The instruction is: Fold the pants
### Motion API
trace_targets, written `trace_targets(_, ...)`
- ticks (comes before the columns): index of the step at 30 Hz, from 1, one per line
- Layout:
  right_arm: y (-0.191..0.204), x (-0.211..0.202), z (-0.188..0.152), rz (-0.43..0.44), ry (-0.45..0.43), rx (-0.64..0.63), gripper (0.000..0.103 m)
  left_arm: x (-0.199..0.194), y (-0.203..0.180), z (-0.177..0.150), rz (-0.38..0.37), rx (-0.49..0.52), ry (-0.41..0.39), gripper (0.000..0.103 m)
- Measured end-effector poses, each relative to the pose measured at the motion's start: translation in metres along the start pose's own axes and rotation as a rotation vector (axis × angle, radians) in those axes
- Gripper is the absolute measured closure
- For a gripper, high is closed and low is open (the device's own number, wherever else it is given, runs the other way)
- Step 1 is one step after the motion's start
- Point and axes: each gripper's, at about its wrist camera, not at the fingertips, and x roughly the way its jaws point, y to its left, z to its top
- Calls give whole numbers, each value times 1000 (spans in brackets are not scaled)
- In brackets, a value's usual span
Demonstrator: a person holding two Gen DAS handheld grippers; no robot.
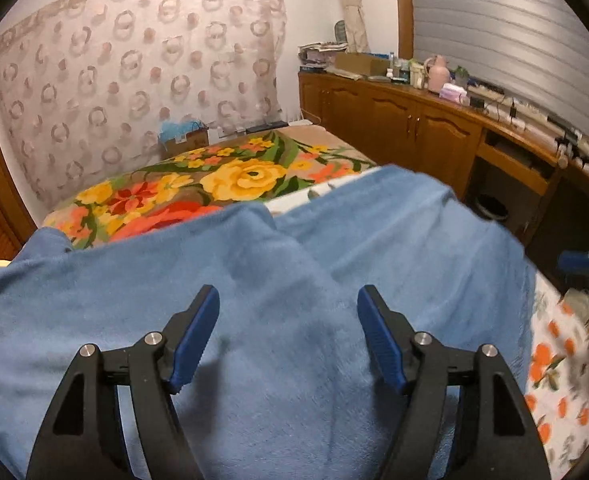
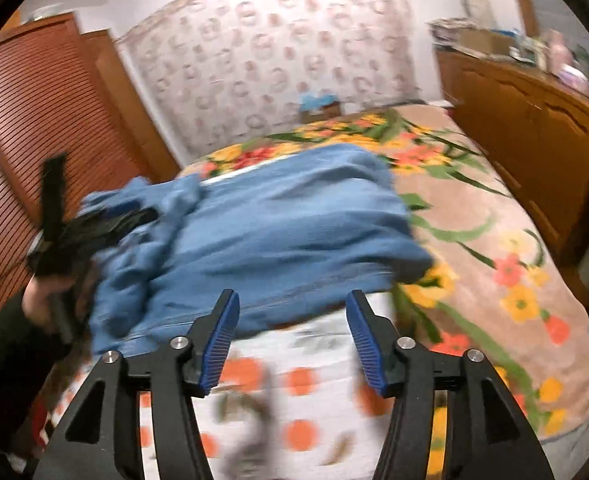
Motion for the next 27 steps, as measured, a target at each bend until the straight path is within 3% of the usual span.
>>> trace_targets(3, -28, 6, 3, -26, 6, 67, 42, -1, -7, -4, 29, 34, -14, 31)
trace_targets(9, -58, 19, 9, 19, 34, 208, 42, -1, -7, -5, 37, 33, -17, 31)
trace_targets(16, -107, 43, 11, 174, 62, 424, 42, 1, -8, -6, 43, 28, -3, 31)
trace_targets(27, -151, 84, 3, 307, 126, 664, 41, 2, -7, -6, 45, 23, 0, 31)
